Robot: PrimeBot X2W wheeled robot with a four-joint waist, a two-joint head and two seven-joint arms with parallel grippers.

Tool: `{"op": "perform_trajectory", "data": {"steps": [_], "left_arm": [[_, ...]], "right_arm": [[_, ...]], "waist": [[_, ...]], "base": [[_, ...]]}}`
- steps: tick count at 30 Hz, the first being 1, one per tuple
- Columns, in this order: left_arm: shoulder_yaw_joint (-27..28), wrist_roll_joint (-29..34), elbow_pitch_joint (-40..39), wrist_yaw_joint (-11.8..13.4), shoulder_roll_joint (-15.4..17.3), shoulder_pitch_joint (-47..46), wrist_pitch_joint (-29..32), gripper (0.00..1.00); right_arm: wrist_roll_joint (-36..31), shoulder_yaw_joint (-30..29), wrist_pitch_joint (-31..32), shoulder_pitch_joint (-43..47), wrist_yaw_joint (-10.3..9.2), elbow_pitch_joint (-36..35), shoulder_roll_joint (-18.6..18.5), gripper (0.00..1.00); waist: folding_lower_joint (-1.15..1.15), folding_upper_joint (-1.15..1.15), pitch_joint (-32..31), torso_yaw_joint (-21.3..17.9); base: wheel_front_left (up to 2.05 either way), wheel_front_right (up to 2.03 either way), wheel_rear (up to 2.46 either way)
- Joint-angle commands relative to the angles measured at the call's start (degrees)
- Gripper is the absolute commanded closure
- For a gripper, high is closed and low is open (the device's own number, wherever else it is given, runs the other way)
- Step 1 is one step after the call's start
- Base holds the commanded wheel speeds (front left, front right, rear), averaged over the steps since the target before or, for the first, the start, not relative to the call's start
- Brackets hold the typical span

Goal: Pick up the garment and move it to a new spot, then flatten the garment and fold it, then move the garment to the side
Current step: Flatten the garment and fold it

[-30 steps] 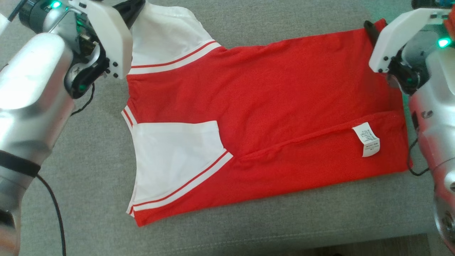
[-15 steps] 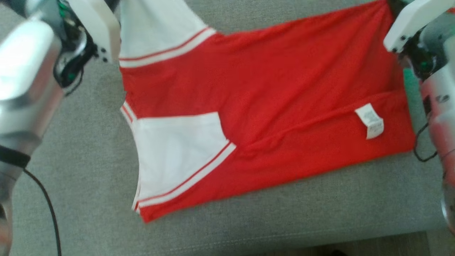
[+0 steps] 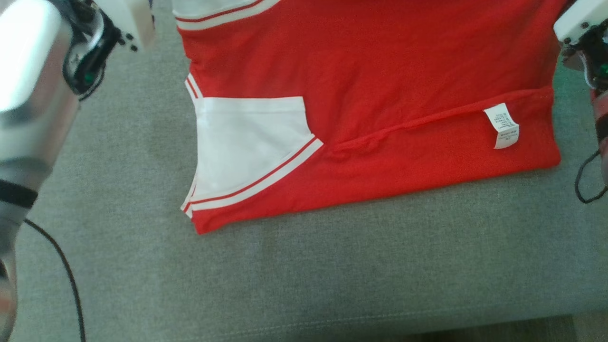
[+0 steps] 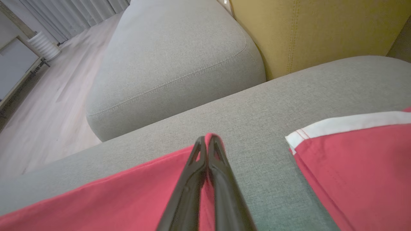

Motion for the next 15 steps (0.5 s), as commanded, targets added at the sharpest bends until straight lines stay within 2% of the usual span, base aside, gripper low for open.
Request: {"op": "perform_trajectory", "data": {"steps": [1,8,15], "left_arm": [[2.0,-0.7,-1.7,0.2,2.2,-1.3,-0.6,1.00],[2.0,-3.1,-8.3,1.2,4.4,5.9,-1.4,1.00],[2.4,-5.5,-20.3,5.2,8.8,15.5,-1.1,1.00]], "right_arm": [[0.9,1.0,-0.4,0.8,0.37,-2.5,-0.5,1.00],[6.7,4.3,-0.3,8.3,0.37,-8.8,-3.5,1.00],[10.3,7.1,0.2,15.3,0.37,-14.1,-6.5,1.00]], "waist": [[0.00,0.00,-0.5,0.3],[0.00,0.00,-2.5,1.3],[0.00,0.00,-4.2,1.8]], "base": [[0.00,0.00,0.00],[0.00,0.00,0.00],[0.00,0.00,0.00]]}}
